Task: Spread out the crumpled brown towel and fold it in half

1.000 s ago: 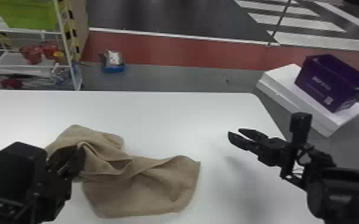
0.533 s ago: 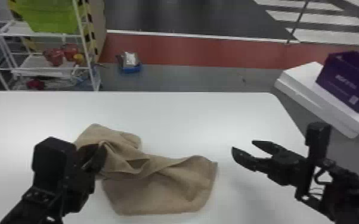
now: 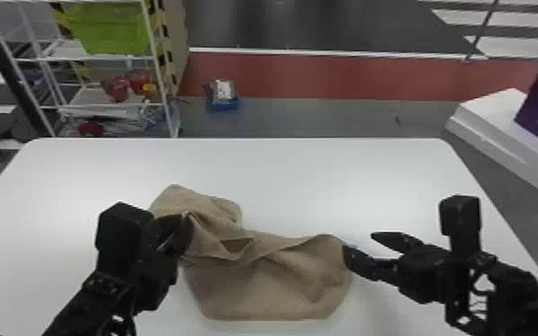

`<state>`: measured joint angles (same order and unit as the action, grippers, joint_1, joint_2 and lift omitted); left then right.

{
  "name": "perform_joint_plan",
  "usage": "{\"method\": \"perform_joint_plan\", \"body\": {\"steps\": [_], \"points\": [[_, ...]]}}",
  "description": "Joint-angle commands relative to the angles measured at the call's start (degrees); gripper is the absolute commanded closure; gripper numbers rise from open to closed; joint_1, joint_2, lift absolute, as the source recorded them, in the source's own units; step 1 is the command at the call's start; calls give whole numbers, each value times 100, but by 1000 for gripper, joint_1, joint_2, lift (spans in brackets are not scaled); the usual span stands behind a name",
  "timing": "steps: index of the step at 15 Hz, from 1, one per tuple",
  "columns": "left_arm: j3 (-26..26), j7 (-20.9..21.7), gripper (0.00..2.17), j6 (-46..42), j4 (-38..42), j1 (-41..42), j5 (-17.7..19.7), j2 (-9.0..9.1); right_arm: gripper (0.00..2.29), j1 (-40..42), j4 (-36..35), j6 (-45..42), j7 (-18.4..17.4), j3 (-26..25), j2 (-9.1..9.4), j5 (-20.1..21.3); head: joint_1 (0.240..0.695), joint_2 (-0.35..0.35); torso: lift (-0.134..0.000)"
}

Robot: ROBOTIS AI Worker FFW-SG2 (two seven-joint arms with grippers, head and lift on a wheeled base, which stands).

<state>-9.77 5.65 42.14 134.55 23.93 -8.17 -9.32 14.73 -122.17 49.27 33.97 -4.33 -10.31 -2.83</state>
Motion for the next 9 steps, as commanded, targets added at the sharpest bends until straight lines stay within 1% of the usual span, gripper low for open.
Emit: {"method": "perform_joint_plan", "body": {"steps": [1,5,7,9], "points": [[-8,7,1001,1,-8,50,9,0,319,-31,159,-27,-22,134,2,107,695,-31,-123],[-8,-2,1001,-17,45,156,18,-9,319,-128,211,-9,-163,292,2,406,695,-26,-123],[-8,-2,1001,-17,62,200,18,-9,319,-233,378,-27,-286,292,2,485,695,-27,-123],[10,-2,1001,-17,71,209,9,-18,319,-392,651,-44,-295,301,2,591,695,-34,-123]]}}
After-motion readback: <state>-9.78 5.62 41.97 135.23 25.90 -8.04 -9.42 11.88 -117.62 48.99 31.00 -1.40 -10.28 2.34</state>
